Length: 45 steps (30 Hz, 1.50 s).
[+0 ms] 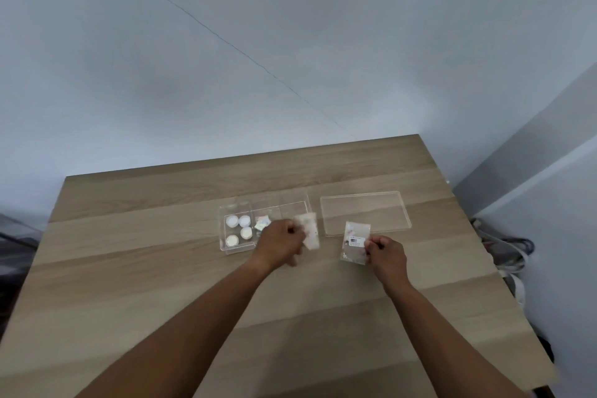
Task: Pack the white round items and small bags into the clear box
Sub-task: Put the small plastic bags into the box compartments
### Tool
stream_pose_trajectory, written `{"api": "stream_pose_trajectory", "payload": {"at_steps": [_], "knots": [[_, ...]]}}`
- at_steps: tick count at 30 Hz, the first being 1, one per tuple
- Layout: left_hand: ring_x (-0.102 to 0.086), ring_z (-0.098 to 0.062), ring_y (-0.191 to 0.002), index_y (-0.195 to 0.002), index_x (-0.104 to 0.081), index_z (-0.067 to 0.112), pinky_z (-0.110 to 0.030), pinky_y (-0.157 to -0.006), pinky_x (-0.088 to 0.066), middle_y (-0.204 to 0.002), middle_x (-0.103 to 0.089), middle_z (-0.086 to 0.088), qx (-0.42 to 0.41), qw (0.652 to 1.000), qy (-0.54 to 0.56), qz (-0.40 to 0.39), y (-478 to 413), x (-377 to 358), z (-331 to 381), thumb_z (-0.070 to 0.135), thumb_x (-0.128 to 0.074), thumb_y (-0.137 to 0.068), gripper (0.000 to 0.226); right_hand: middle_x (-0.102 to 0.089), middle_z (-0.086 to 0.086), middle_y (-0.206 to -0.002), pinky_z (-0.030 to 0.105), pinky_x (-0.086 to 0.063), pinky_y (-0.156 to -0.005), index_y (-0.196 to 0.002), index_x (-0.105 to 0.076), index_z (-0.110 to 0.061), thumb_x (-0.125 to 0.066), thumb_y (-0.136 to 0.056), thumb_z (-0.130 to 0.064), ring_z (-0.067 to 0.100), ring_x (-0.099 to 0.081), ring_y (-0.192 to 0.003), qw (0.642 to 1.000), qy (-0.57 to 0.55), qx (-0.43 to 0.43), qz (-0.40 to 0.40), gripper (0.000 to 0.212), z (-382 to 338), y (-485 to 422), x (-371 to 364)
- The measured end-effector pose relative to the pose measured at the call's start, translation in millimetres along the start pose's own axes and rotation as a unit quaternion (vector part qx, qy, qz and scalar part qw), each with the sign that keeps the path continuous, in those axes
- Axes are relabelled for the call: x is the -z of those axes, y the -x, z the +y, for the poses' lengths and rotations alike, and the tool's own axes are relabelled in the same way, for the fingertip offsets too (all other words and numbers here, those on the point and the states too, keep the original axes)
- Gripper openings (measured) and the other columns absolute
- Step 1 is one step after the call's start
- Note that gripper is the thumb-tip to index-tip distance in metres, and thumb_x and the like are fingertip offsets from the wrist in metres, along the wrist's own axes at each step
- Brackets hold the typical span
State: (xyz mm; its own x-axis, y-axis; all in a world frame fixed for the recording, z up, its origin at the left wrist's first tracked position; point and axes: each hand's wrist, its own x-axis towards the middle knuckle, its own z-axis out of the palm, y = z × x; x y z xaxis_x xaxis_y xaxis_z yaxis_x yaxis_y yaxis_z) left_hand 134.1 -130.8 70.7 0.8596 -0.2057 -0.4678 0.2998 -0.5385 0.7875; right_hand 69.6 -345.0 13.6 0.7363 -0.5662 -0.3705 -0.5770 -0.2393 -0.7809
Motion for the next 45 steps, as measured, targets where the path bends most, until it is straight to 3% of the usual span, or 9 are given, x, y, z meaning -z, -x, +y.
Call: {"api": "stream_pose_trajectory", "payload": {"at_steps": [5,10,14,18,26,32,35,40,45], "knots": [[-0.070,-0.031,-0.065,-0.089,-0.072,0.008,-0.038,-0.053,-0.061,-0.069,-0.069,-0.010,0.018,0.999,-0.022,0.045,-32,27,16,0.013,-0.061,-0.089,0.012,-0.069,0.006,-0.071,0.032,-0.048,-0.069,-0.076,-0.070,-0.015,-0.060,-0.085,-0.010,0.023,-0.061,-0.067,1.000,-0.010,-0.003,0.002,0.015,0,-7,-2],[-0.066,-0.023,-0.047,-0.080,-0.071,0.004,-0.033,-0.052,-0.060,-0.056,-0.068,-0.012,0.059,0.994,-0.079,0.038,-51,26,19,0.006,-0.068,-0.080,0.003,-0.066,0.004,-0.063,0.031,-0.045,-0.066,-0.065,-0.066,-0.019,-0.059,-0.084,-0.009,0.023,-0.059,-0.062,1.000,-0.004,-0.007,0.000,0.023,2,-10,-3],[-0.073,-0.026,-0.074,-0.071,-0.062,0.019,-0.037,-0.070,-0.061,-0.080,-0.075,-0.011,0.060,0.988,-0.128,0.057,-56,16,22,0.008,-0.070,-0.073,0.014,-0.068,0.005,-0.069,0.034,-0.048,-0.071,-0.074,-0.068,-0.018,-0.059,-0.085,-0.010,0.024,-0.061,-0.067,1.000,-0.007,-0.013,0.007,0.016,2,-13,-1],[-0.065,-0.026,-0.098,-0.101,-0.063,0.014,-0.031,-0.073,-0.048,-0.104,-0.069,-0.008,0.061,0.982,-0.159,0.083,-64,10,21,0.014,-0.074,-0.072,0.031,-0.068,0.006,-0.070,0.032,-0.048,-0.069,-0.076,-0.069,-0.017,-0.060,-0.086,-0.011,0.024,-0.062,-0.067,1.000,-0.005,-0.007,0.014,0.015,3,-15,-1],[-0.069,-0.027,-0.088,-0.086,-0.074,0.012,-0.033,-0.070,-0.053,-0.090,-0.075,-0.009,0.022,0.953,-0.294,0.073,-69,4,18,0.031,-0.079,-0.070,0.025,-0.071,0.010,-0.080,0.029,-0.046,-0.071,-0.089,-0.073,-0.009,-0.060,-0.086,-0.013,0.028,-0.066,-0.078,1.000,0.005,-0.009,0.007,0.014,1,-19,-4],[-0.068,-0.022,-0.087,-0.084,-0.076,0.021,-0.036,-0.076,-0.054,-0.086,-0.075,-0.001,-0.037,0.954,-0.288,0.081,-65,10,13,0.042,-0.066,-0.083,0.024,-0.073,0.013,-0.084,0.039,-0.055,-0.076,-0.088,-0.073,-0.010,-0.060,-0.085,-0.013,0.031,-0.068,-0.081,1.000,-0.001,0.001,0.004,0.014,-12,-24,-7],[-0.067,-0.017,-0.088,-0.088,-0.075,0.026,-0.030,-0.070,-0.049,-0.091,-0.074,0.006,-0.064,0.954,-0.269,0.113,-55,23,10,0.045,-0.061,-0.087,0.024,-0.073,0.012,-0.087,0.042,-0.056,-0.079,-0.091,-0.071,-0.012,-0.061,-0.084,-0.013,0.030,-0.068,-0.082,1.000,-0.011,0.014,0.001,0.013,-24,-24,-7],[-0.064,-0.016,-0.089,-0.097,-0.070,0.035,-0.030,-0.070,-0.046,-0.100,-0.064,0.005,-0.057,0.947,-0.232,0.215,-38,53,-16,0.035,-0.060,-0.087,0.013,-0.074,0.011,-0.082,0.031,-0.050,-0.060,-0.086,-0.066,-0.020,-0.062,-0.083,-0.011,0.017,-0.064,-0.063,0.997,-0.062,0.021,-0.031,0.010,-58,-19,-13],[-0.054,-0.027,-0.114,-0.119,-0.062,0.030,-0.042,-0.079,-0.051,-0.120,-0.054,-0.007,-0.005,0.935,-0.225,0.274,-31,77,-50,0.025,-0.065,-0.084,0.036,-0.072,0.009,-0.073,0.016,-0.044,-0.041,-0.082,-0.067,-0.013,-0.063,-0.085,-0.008,0.013,-0.062,-0.052,0.994,-0.047,0.040,-0.087,0.007,-87,-14,-34]]}}
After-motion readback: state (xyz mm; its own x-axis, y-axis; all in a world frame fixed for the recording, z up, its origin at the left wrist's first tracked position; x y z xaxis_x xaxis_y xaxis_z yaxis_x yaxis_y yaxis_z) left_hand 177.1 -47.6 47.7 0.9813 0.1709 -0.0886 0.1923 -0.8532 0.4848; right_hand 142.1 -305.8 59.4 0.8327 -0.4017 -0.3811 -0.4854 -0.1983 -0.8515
